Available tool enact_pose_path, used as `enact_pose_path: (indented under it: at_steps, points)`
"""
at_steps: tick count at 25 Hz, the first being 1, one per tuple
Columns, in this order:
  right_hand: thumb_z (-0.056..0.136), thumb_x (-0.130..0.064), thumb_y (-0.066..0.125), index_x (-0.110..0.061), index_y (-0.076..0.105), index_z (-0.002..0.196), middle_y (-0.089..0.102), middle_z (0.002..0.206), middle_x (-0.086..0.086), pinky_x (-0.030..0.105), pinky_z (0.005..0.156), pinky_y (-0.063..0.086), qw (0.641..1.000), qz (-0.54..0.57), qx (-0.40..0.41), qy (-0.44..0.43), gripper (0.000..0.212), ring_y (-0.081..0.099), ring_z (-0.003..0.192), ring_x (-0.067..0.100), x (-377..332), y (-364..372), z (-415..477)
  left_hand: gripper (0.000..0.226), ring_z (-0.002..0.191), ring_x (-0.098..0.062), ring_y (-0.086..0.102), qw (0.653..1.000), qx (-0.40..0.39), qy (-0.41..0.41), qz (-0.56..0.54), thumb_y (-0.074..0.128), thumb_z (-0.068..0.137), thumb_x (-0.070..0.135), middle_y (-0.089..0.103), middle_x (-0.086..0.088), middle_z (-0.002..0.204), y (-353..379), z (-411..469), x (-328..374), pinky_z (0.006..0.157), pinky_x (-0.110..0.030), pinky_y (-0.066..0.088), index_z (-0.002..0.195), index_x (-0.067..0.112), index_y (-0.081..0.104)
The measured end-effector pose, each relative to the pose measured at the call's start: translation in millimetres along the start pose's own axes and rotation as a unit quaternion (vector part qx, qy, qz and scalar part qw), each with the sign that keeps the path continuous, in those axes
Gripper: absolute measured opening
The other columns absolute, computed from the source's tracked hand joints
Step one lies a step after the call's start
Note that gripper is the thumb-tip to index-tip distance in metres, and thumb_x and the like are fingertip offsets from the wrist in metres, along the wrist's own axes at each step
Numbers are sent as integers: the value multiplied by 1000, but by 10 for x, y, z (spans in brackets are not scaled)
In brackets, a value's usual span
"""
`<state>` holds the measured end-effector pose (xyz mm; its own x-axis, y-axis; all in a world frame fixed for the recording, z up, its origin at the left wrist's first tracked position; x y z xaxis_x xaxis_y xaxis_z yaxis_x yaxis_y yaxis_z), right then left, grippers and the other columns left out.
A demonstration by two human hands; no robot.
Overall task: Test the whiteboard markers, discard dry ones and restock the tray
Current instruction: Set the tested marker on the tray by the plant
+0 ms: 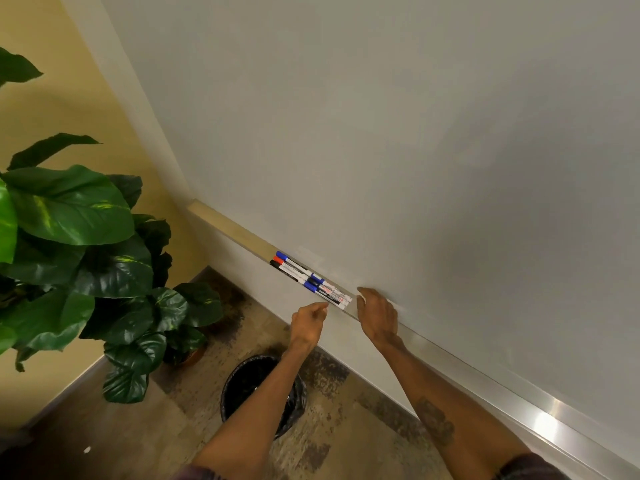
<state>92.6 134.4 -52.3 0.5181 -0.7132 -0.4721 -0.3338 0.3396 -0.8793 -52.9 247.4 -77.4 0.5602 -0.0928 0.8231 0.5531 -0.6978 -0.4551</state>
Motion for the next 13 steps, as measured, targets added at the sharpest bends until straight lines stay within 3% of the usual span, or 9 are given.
enact_pose_path:
  at_steps: [6,13]
  points:
    - [104,-34,41,-17,48,143,49,147,4,37,111,37,1000,-7,10,14,43,47,135,23,127,-347,-329,36,134,-23,50,995,-8,87,54,55,100,16,55,-7,143,134,-220,472,111,-29,37,136,14,59]
    - [104,-38,39,-18,44,146,47,150,3,40,112,33,998,-8,33,53,47,46,135,25,469,-846,-897,42,147,-25,31,982,-57,145,107,51,103,25,38,-5,157,471,-606,747,121,-40,27,145,19,48]
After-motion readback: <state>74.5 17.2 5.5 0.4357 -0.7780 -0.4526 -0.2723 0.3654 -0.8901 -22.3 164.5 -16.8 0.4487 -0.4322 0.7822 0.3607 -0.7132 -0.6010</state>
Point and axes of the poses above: each hand's wrist, its own z-axis towards the middle knuckle, its own y-axis out of the palm, x = y × z, the point moved 10 cm from there along z, towards the middle knuckle
